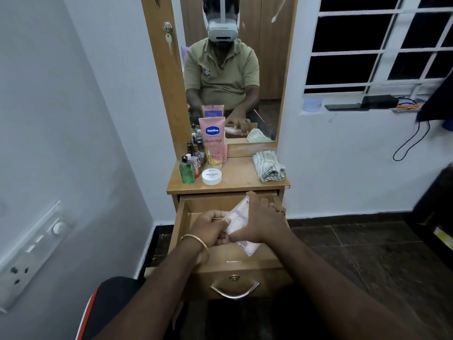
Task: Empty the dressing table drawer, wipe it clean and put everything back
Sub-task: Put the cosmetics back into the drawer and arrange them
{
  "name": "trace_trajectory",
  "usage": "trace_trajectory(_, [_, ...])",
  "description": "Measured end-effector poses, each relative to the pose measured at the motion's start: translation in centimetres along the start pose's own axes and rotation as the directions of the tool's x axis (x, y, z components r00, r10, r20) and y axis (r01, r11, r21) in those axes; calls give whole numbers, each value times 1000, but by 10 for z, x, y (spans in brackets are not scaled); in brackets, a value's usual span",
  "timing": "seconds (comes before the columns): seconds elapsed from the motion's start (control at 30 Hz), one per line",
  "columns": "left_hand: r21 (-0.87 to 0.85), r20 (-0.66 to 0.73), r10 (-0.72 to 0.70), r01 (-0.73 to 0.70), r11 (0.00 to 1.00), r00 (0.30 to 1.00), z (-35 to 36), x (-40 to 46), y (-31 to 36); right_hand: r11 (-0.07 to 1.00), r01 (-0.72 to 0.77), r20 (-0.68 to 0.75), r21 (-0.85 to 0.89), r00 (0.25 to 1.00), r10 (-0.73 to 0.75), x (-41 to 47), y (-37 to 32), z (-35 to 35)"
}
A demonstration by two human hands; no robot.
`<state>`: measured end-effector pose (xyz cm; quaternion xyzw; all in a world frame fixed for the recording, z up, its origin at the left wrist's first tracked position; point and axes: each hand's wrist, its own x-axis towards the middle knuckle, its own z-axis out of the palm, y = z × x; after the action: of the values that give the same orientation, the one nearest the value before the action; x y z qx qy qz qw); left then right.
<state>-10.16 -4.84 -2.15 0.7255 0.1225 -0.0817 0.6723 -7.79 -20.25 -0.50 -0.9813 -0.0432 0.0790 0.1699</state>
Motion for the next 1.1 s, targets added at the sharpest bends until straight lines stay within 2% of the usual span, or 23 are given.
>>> trace_trajectory(0.2, [206,66,4,-18,978,998,13,22,1,998,-64,-70,-3,995,64,-6,15,27])
trace_trajectory(0.33, [318,136,-53,7,948,989,21,37,-5,994,35,-90,-100,995,-44,-2,28,31])
trace_trajectory(0.43, [403,194,-77,-8,915,978,26,46,-14,981,102,-34,-166,993,-109,3,39,30])
trace_trajectory(0.7, [438,257,-166,38,898,952,33,66,-36,978,95,77,-186,994,-82,15,53,33])
trace_trajectory(0.87, [565,284,-130,-56,823,950,37,75,-43,972,94,197,-215,979,-51,26,59,36])
trace_trajectory(0.97, [655,324,-73,-167,737,943,37,84,-47,957,106,240,-271,970,-40,29,59,34])
trace_trajectory(1.1, [724,361,-78,-226,652,929,35,90,-50,949,110,296,-295,955,-19,32,56,34])
